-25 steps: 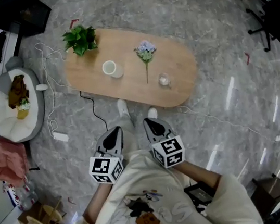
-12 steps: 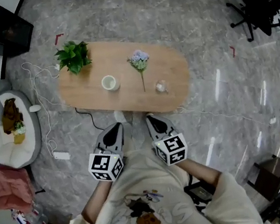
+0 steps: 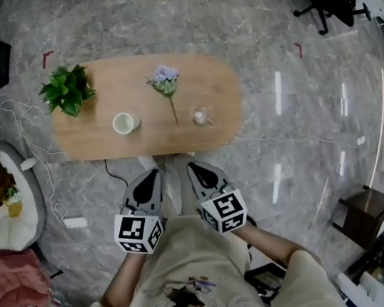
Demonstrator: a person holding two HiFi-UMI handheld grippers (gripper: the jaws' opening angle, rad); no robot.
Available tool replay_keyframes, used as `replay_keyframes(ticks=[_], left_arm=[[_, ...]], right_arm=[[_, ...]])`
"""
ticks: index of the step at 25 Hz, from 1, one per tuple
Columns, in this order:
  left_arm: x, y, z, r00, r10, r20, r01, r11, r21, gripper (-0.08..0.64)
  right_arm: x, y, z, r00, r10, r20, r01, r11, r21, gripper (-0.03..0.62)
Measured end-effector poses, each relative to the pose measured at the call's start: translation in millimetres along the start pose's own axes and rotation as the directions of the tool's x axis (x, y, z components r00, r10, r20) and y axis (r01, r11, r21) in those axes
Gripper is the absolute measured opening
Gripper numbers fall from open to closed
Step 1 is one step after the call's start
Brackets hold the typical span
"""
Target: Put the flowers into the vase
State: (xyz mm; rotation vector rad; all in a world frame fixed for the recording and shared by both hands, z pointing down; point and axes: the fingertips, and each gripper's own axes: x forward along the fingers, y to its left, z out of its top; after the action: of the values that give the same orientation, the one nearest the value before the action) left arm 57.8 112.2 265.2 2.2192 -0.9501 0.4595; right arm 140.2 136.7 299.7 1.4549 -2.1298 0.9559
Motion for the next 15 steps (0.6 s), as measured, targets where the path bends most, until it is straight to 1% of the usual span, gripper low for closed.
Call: replay_keyframes(ticks=[6,9,15], left_arm=[[52,25,-2,0.998,0.066,-0.015,-0.066,0.998,-0.022,0.008],[64,28,-9,0.997,0.080,-0.022,-0.080,0.996,-0.026,0.008],[85,44,-16,0.994,0.102,-0.026,-0.103,0.994,-0.037,0.009]], right_arm=[[43,-29,2,1.000,0.013,-0.010,-0.013,1.000,-0.003,0.005],[53,-38,1,1.000,0.020,-0.024,-0.020,1.000,-0.012,0.005],[76,-54,-9,0.999,-0.001,-0.047,0.002,1.000,0.023,0.005]])
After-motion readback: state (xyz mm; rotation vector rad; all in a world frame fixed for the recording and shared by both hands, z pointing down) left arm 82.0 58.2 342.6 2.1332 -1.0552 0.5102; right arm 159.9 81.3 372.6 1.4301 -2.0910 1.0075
